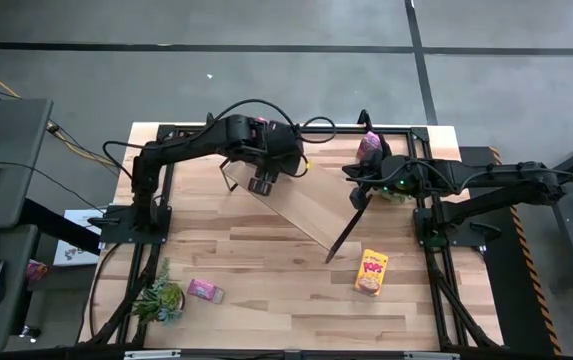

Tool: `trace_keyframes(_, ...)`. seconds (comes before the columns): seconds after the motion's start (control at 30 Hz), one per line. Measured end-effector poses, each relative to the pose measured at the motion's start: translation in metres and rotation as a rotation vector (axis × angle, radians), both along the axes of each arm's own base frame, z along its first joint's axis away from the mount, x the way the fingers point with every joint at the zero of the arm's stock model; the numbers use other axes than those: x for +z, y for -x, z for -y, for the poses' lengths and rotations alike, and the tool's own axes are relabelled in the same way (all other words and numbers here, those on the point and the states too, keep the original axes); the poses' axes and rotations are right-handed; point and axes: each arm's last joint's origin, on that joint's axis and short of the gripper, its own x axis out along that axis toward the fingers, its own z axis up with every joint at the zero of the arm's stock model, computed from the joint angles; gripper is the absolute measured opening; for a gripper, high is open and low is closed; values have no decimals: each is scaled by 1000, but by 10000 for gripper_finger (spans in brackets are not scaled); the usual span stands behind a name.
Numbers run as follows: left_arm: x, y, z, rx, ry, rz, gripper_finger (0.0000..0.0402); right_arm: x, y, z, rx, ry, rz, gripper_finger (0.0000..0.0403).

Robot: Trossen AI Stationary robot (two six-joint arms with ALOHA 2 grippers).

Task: Stack cereal on shelf
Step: Put the top yellow cereal box on the shelf

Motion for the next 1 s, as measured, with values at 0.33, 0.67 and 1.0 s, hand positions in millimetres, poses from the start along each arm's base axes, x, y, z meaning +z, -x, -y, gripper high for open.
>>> trace_keyframes(0.33, 1, -1, 0, 66, 6, 35, 197, 0, 0, 0, -7, -14, 8, 0)
trace_keyframes(0.67, 1, 0, 0, 69, 7, 29, 197, 0, 0, 0, -7, -12, 7, 0)
trace_keyframes(1.0, 0, 2, 0, 59, 5, 4, 198, 0, 0, 0, -6, -12, 7, 0)
